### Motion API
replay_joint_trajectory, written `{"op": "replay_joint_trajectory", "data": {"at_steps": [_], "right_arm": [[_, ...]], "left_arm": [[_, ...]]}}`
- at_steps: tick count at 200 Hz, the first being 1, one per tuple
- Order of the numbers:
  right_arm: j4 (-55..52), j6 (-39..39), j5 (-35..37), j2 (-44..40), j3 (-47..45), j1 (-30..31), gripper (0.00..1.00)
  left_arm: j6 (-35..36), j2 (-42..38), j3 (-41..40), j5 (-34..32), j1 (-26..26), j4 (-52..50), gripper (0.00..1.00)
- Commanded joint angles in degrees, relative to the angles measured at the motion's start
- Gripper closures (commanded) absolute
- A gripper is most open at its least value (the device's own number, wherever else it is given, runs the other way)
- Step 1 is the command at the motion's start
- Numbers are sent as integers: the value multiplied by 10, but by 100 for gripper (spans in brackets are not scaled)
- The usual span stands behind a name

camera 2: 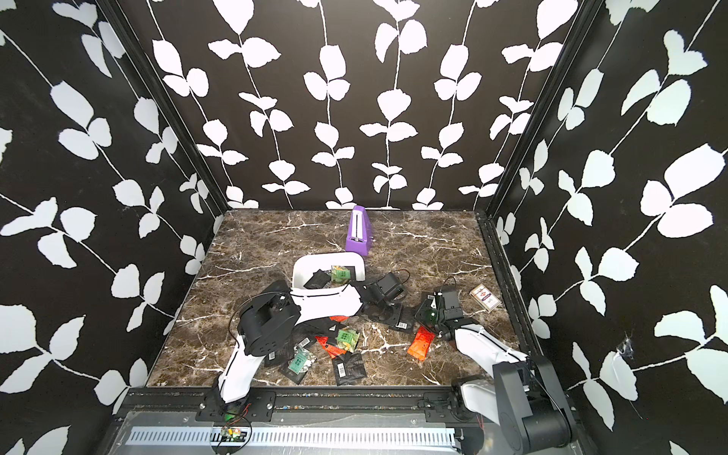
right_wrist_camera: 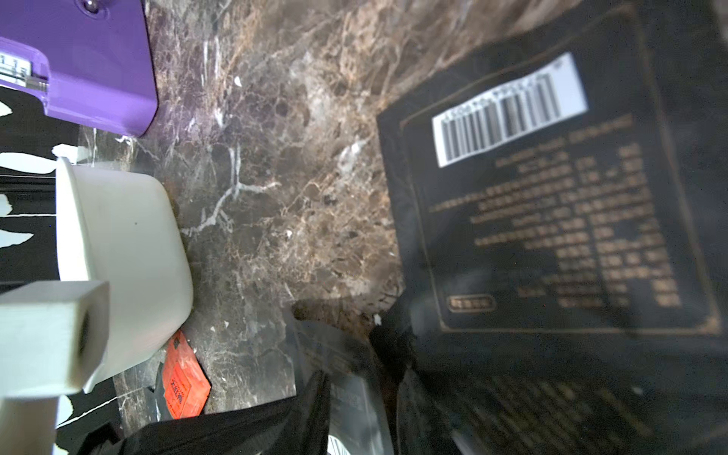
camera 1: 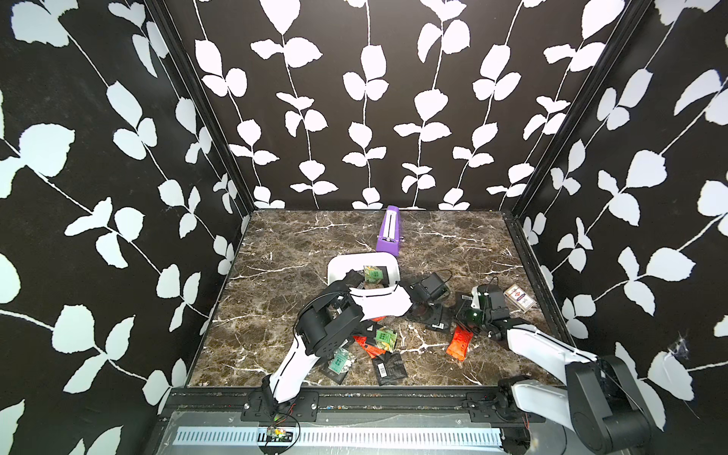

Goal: Put the tea bags into the storage box
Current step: Pick up the tea bag from the center of the board.

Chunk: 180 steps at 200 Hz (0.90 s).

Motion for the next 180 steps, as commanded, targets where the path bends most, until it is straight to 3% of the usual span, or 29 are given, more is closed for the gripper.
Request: {"op": "replay_joint_trajectory", "data": {"at_steps": [1,54,86,110,125,160,180], "right_arm": [[33,-8,-7,16,-7,-1,69],[58,-6,-15,37,-15,6,74],[53,-8,-12,26,-18,11,86],[37,-11,-9,12,-15,14,100],[18,-14,-8,-5,-9,14,100],[-70,-21,6,-92,22,25,100],[-128,-25,24,-152,57,41,100]], "left_arm": [[8,1,-23,-7,-1,-32,100],[8,1,-21,-7,-2,-33,100],[8,0,-19,-6,-1,-34,100],[8,-2,-16,1,-2,-35,100],[15,-12,-11,-2,-2,-42,100],[57,-78,11,-76,-1,-96,100],[83,-141,-2,-140,-1,-121,89]]}}
